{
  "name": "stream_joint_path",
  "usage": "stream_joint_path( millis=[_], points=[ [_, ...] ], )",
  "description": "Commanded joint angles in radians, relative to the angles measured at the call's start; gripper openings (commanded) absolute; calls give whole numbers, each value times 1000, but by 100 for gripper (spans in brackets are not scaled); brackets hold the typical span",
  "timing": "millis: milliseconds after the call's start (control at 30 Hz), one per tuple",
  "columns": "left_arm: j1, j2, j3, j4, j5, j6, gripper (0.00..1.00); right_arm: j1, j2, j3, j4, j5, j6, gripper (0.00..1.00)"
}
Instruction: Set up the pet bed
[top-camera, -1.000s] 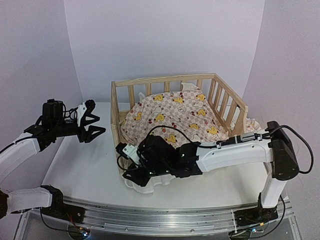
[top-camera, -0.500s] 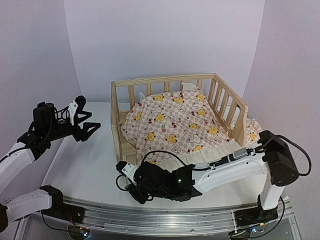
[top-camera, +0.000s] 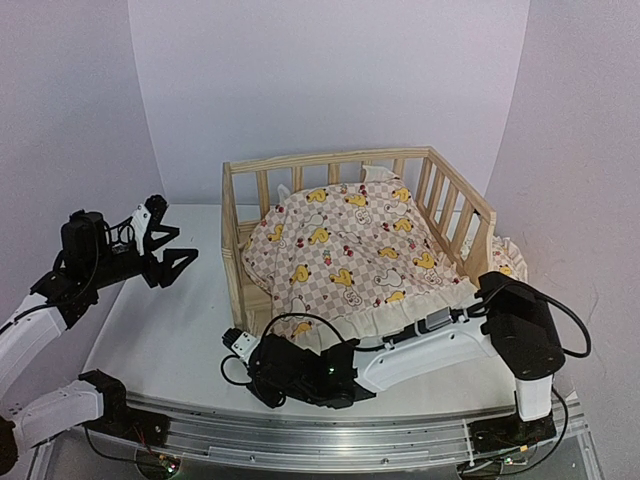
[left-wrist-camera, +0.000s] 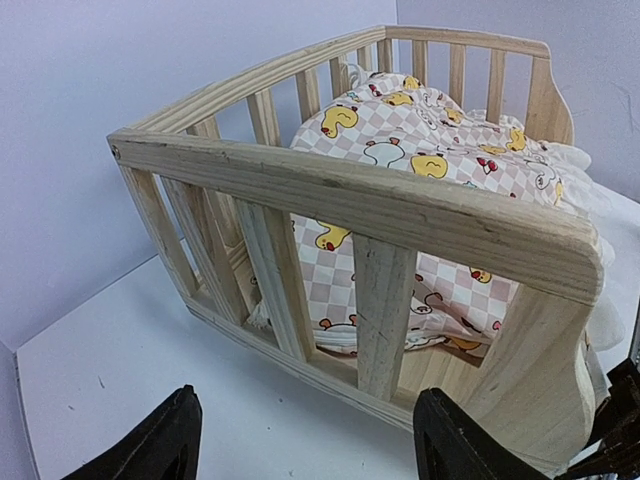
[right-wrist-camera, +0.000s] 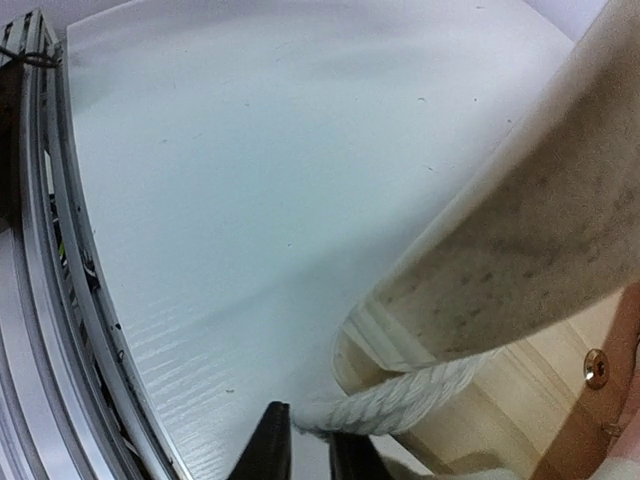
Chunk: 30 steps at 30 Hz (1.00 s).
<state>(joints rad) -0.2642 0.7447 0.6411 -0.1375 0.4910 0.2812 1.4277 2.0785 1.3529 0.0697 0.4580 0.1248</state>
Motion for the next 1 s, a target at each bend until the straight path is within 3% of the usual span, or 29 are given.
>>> stream_joint_path(
  millis=[0,33,500,633,833,967],
  points=[
    [6,12,27,23,-19,-18,74,-3,-15,33,36,40,15,3],
    [6,12,27,22,-17,-13,74,-3,-29,31,29,36,17,0],
    [6,97,63,63,45,-6,73,-83,-344,1,-102,29,-39,0],
    [6,128,79,78,52,-2,73,-172,-348,35,-103,-36,-43,0],
    [6,175,96,88,78,33,72,-290,-246,177,-101,-253,-94,0],
    [6,189,105,75,79,52,71,-340,-265,133,-143,-312,17,0]
  ],
)
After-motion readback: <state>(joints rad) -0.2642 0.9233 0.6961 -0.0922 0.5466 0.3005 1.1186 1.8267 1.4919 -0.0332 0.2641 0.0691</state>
